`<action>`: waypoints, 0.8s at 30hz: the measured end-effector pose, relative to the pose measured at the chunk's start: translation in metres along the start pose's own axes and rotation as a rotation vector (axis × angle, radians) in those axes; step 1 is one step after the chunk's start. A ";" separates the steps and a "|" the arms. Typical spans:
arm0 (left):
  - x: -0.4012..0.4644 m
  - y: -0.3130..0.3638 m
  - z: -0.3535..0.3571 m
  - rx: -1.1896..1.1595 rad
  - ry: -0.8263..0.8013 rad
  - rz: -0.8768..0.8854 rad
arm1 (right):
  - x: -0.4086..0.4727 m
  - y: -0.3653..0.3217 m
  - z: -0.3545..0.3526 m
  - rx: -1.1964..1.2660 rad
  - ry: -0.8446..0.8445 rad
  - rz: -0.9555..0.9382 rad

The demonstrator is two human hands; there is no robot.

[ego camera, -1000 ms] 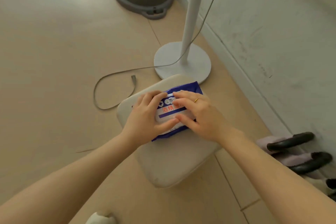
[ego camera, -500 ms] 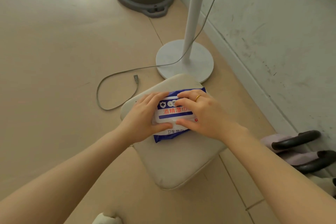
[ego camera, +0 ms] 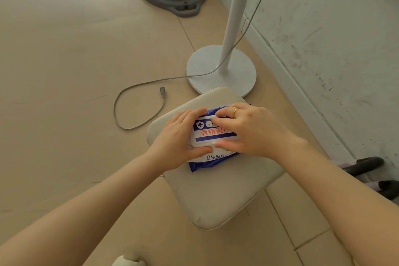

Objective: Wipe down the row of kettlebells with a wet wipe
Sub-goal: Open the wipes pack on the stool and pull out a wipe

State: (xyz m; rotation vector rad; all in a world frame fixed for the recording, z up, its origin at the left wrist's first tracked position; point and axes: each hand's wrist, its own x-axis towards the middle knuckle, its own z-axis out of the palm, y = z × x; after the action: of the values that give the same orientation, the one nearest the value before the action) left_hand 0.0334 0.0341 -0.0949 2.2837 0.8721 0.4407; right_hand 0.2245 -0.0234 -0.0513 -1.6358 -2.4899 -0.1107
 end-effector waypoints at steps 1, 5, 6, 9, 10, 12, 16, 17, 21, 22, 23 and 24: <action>-0.001 -0.001 0.001 -0.012 0.000 -0.001 | 0.001 0.001 -0.001 0.037 -0.002 0.002; -0.004 0.000 0.006 -0.130 0.028 -0.009 | 0.012 0.000 -0.007 0.218 0.021 0.153; -0.005 0.000 0.007 -0.167 0.030 -0.038 | 0.014 -0.001 -0.006 0.262 0.035 0.216; -0.009 -0.002 0.010 -0.214 0.075 -0.064 | 0.020 -0.008 -0.001 0.480 0.201 0.455; -0.009 -0.003 0.010 -0.214 0.099 -0.046 | 0.022 -0.010 0.003 0.531 0.280 0.550; -0.010 -0.005 0.011 -0.177 0.127 0.002 | 0.022 -0.013 0.007 0.605 0.417 0.745; -0.010 -0.007 0.011 -0.035 0.131 0.072 | 0.006 -0.021 0.006 0.573 0.570 0.631; -0.010 -0.009 0.012 -0.021 0.140 0.084 | 0.000 -0.023 0.006 0.565 0.537 0.537; -0.007 -0.017 0.016 0.015 0.180 0.176 | -0.015 -0.026 0.013 0.434 0.290 0.290; -0.006 -0.017 0.015 0.014 0.177 0.186 | -0.016 -0.025 0.017 0.388 0.283 0.265; -0.006 -0.017 0.014 0.016 0.170 0.194 | -0.017 -0.024 0.019 0.360 0.302 0.257; -0.007 -0.016 0.013 0.021 0.165 0.200 | -0.016 -0.024 0.021 0.350 0.338 0.266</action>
State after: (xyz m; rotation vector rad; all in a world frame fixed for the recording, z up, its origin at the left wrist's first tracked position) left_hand 0.0277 0.0330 -0.1161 2.3902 0.7316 0.7197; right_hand 0.2066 -0.0448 -0.0746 -1.6211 -1.9015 0.0728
